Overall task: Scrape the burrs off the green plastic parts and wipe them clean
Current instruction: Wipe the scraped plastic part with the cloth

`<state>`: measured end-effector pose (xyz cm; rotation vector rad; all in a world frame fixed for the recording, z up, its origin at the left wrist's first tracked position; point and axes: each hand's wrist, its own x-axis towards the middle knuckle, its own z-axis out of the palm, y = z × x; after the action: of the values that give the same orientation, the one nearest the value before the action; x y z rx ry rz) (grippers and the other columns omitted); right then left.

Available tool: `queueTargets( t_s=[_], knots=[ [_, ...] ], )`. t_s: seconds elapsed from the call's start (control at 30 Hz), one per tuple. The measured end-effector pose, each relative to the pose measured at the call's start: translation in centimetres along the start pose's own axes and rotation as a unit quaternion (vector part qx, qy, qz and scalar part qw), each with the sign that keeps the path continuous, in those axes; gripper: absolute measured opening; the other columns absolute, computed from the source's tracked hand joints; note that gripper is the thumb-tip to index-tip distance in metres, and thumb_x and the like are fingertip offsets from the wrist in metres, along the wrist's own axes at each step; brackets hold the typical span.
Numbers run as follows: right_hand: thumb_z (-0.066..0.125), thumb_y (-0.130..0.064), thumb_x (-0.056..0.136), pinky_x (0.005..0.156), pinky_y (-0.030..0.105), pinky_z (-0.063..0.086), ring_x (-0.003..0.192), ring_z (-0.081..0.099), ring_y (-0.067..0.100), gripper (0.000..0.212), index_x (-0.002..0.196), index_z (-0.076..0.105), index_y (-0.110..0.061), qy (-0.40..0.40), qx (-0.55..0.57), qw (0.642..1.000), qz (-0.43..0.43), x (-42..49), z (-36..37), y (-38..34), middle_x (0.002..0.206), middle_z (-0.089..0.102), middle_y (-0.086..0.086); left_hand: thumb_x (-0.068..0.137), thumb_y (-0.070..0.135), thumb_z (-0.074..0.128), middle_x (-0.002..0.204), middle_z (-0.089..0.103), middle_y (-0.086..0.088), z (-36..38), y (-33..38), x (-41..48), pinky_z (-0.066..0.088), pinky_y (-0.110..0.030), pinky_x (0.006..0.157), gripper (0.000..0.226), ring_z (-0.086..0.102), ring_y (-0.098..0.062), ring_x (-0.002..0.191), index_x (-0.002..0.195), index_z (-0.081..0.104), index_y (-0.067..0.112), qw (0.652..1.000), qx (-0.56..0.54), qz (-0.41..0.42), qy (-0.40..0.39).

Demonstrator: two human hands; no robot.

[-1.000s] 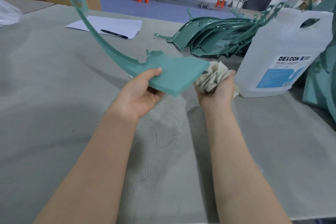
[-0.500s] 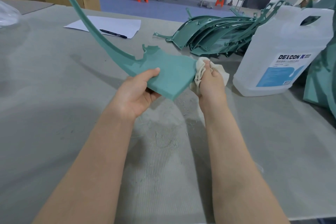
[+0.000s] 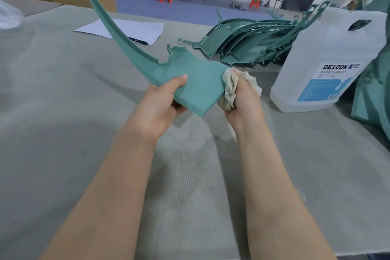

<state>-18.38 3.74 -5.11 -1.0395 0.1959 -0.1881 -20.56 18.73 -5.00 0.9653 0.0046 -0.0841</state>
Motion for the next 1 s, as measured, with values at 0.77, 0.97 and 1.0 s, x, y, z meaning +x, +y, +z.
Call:
queueTargets(
  t_s=[0.77, 0.97, 1.0],
  knots=[
    [0.054, -0.024, 0.094, 0.048, 0.018, 0.043, 0.049, 0.056, 0.013, 0.040, 0.054, 0.059, -0.021, 0.049, 0.076, 0.996, -0.021, -0.8, -0.4, -0.7, 0.054, 0.057, -0.003, 0.090, 0.010, 0.061, 0.105, 0.074, -0.001, 0.4, 0.4, -0.7, 0.059, -0.029, 0.077, 0.023, 0.071, -0.016, 0.094, 0.112, 0.067, 0.014, 0.999, 0.016, -0.018, -0.024],
    [0.039, -0.023, 0.100, 0.047, 0.018, 0.050, 0.049, 0.062, 0.011, 0.056, 0.053, 0.066, -0.012, -0.079, 0.206, 0.969, 0.112, -2.0, -0.3, -0.9, 0.056, 0.063, -0.004, 0.090, 0.009, 0.059, 0.108, 0.073, -0.003, 0.3, 0.6, -0.7, 0.058, -0.028, 0.071, 0.029, 0.070, -0.017, 0.096, 0.119, 0.064, 0.011, 1.000, -0.001, -0.021, -0.013],
    [0.035, -0.020, 0.102, 0.046, 0.019, 0.052, 0.048, 0.064, 0.012, 0.051, 0.062, 0.065, -0.010, -0.077, 0.199, 0.971, 0.105, -2.1, -0.2, -0.9, 0.055, 0.065, -0.002, 0.090, 0.010, 0.059, 0.108, 0.073, -0.003, 0.3, 0.6, -0.7, 0.058, -0.028, 0.071, 0.028, 0.071, -0.016, 0.096, 0.118, 0.064, 0.011, 1.000, -0.004, -0.023, -0.014]
  ],
)
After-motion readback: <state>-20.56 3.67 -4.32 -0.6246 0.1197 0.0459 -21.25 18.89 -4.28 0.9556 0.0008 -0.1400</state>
